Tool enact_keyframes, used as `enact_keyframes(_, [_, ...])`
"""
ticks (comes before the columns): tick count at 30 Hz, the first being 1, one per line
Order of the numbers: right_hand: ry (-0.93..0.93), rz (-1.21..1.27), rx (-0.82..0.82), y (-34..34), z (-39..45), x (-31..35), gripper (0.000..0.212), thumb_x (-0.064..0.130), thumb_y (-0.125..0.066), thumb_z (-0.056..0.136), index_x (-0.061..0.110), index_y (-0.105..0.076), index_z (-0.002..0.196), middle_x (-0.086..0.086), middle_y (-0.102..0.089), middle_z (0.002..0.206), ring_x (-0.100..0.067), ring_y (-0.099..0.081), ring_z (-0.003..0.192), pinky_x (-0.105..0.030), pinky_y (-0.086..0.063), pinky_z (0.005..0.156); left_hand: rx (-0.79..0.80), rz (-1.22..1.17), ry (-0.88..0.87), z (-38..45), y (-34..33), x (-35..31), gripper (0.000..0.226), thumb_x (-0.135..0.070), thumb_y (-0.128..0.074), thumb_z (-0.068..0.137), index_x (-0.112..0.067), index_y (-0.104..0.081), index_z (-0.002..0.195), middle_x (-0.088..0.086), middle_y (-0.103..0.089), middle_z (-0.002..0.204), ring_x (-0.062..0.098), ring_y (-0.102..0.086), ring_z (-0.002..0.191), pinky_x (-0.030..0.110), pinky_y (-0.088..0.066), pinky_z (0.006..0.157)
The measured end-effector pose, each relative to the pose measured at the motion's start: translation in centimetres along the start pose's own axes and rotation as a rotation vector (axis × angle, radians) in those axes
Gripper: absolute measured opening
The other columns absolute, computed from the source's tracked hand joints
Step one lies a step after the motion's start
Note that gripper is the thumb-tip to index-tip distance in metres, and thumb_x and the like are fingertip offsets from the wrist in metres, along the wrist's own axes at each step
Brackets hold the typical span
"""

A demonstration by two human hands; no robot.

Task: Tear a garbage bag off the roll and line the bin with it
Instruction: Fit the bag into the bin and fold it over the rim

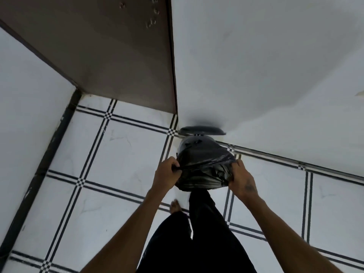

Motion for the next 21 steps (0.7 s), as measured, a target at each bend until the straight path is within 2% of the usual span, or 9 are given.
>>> enact_keyframes(2, [-0.027,0.003,0.036,-0.9,1.5,-0.9,0.042,0.008,-0.058,0.086,0.014,-0.051,0.127,-0.007,-0.048,0.122,-0.037,-0.062,0.088,-0.039,-0.049,0.070,-0.001,-0.012,0.044,1.5,-1.6,0.8,0.018,-0.014,-0.070,0.082,-0.022,-0.055,0.078,-0.006,-0.064,0.078,0.013,-0.060,0.075,0.018,-0.039,0.061])
enact_keyframes(7, [-0.050,-0.010,0.088,-4.1,5.5,-3.7,0.036,0.010,-0.062,0.085,0.015,-0.054,0.120,-0.006,-0.050,0.121,-0.035,-0.064,0.087,-0.043,-0.054,0.069,-0.045,-0.050,0.117,5.8,-4.8,3.0,0.012,-0.019,-0.060,0.092,-0.022,-0.058,0.080,-0.006,-0.066,0.079,0.009,-0.058,0.072,0.021,-0.040,0.062])
enact_keyframes(11, [-0.097,-0.012,0.123,-9.0,9.8,-7.4,0.036,0.006,-0.068,0.078,0.015,-0.057,0.111,-0.004,-0.052,0.119,-0.030,-0.065,0.087,-0.034,-0.051,0.066,-0.042,-0.048,0.118,11.0,-9.5,6.9,0.015,-0.018,-0.054,0.095,-0.023,-0.060,0.082,-0.008,-0.064,0.078,0.008,-0.057,0.071,0.008,-0.036,0.058])
enact_keyframes(13, [-0.115,0.031,0.116,-12.2,12.5,-9.1,0.030,0.005,-0.069,0.073,0.015,-0.062,0.100,-0.003,-0.059,0.108,-0.017,-0.062,0.082,-0.031,-0.047,0.066,-0.049,-0.038,0.104,14.3,-12.6,9.8,0.014,-0.017,-0.055,0.094,-0.018,-0.067,0.086,-0.006,-0.068,0.085,0.010,-0.060,0.078,0.010,-0.036,0.062])
enact_keyframes(14, [-0.112,0.086,0.106,-13.4,13.7,-9.6,0.023,0.002,-0.069,0.071,0.017,-0.063,0.087,-0.003,-0.063,0.094,-0.010,-0.060,0.073,-0.031,-0.046,0.064,-0.066,-0.034,0.100,15.8,-13.7,11.0,0.015,-0.017,-0.056,0.094,-0.017,-0.070,0.088,-0.005,-0.069,0.090,0.010,-0.060,0.080,0.011,-0.036,0.066])
enact_keyframes(16, [-0.140,0.220,0.052,-16.4,16.5,-11.3,0.023,0.003,-0.068,0.072,0.022,-0.056,0.067,-0.001,-0.063,0.070,-0.010,-0.061,0.059,-0.034,-0.048,0.056,-0.107,0.023,0.087,19.0,-16.3,14.0,0.017,-0.017,-0.056,0.092,-0.017,-0.073,0.088,-0.003,-0.072,0.091,0.011,-0.062,0.080,0.011,-0.037,0.071])
enact_keyframes(17, [-0.163,0.280,0.020,-17.9,17.9,-12.4,0.020,0.008,-0.066,0.077,0.024,-0.057,0.069,-0.004,-0.064,0.069,-0.019,-0.065,0.061,-0.035,-0.050,0.056,-0.135,0.080,0.080,20.5,-17.3,15.2,0.019,-0.018,-0.055,0.090,-0.017,-0.073,0.087,0.000,-0.073,0.091,0.017,-0.065,0.082,0.015,-0.039,0.075])
enact_keyframes(19, [-0.178,0.344,0.002,-21.6,20.9,-14.9,0.007,0.023,-0.061,0.083,0.027,-0.066,0.085,-0.011,-0.071,0.087,-0.026,-0.070,0.076,-0.030,-0.054,0.064,-0.230,0.184,0.106,23.4,-19.2,17.6,0.024,-0.019,-0.049,0.089,-0.014,-0.073,0.089,0.008,-0.074,0.093,0.031,-0.066,0.089,0.031,-0.045,0.084])
enact_keyframes(21, [-0.202,0.429,-0.027,-24.2,23.9,-16.9,0.021,0.031,-0.058,0.082,0.027,-0.075,0.092,-0.002,-0.074,0.093,-0.020,-0.071,0.087,-0.038,-0.059,0.076,-0.285,0.186,0.145,26.1,-20.2,18.7,0.025,-0.017,-0.045,0.093,-0.009,-0.068,0.099,0.010,-0.072,0.095,0.033,-0.063,0.091,0.035,-0.045,0.078])
Point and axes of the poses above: each hand's wrist, its own z-axis towards the middle knuckle, its own y-axis out of the back of the hand, x = y × z, the point moved 5 cm from there along z, towards the middle knuckle
